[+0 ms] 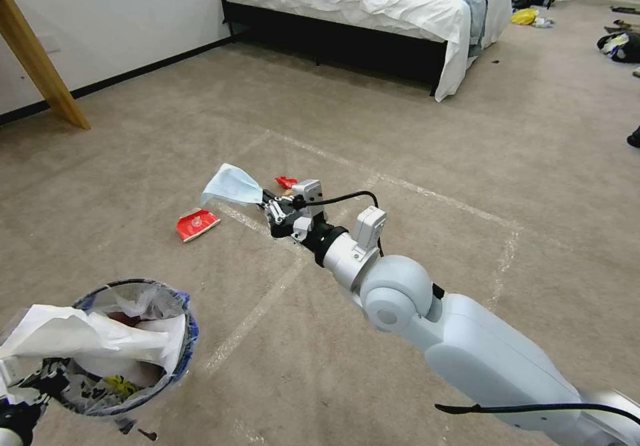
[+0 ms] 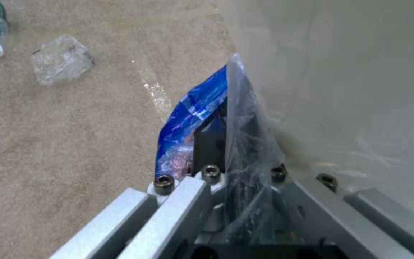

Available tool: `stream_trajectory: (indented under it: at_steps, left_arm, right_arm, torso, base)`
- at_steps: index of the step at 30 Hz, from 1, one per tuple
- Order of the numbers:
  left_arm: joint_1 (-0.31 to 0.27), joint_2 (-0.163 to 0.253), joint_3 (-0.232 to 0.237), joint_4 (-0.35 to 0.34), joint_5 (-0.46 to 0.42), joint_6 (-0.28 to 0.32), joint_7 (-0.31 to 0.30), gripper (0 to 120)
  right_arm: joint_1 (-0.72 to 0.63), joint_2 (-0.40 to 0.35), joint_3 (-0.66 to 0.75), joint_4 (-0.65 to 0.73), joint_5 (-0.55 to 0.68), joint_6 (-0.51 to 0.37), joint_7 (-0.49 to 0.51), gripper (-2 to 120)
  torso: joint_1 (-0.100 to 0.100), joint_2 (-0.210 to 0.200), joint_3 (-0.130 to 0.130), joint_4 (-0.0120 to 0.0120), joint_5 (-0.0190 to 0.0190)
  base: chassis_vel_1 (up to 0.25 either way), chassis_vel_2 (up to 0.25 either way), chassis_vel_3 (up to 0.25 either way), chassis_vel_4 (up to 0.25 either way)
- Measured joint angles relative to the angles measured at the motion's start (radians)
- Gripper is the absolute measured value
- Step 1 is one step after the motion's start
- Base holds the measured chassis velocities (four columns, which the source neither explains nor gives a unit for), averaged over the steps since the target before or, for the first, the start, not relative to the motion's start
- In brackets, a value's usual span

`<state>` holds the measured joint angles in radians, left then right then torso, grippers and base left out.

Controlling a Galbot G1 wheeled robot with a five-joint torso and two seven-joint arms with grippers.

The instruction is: Pick up the trash bin and place the garbage on the floor into it.

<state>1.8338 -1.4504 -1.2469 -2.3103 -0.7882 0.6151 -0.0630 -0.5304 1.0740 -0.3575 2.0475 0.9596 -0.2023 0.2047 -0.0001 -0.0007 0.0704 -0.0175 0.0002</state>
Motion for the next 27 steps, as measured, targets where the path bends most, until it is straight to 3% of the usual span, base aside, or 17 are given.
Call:
stream_trajectory:
  at_steps: [16,27]
  left_arm:
    - [-0.009,0.005,0.006,-0.004,-0.001,0.004,-0.001,1]
    - [-0.024,0.020,0.006,0.005,-0.020,0.017,-0.006,1]
  right_arm:
    - [0.117,0.052,-0.112,0.046,0.105,-0.033,0.031,0]
    - [0.225,0.045,-0.251,0.100,0.182,-0.075,0.068,0]
  torso:
    - [0.000,0.000,0.000,0.0000,-0.0001]
    - [0.000,0.000,0.000,-0.0001,-0.0001]
  base:
    - [0.000,0.000,0.000,0.000]
    - [0.000,0.000,0.000,0.000]
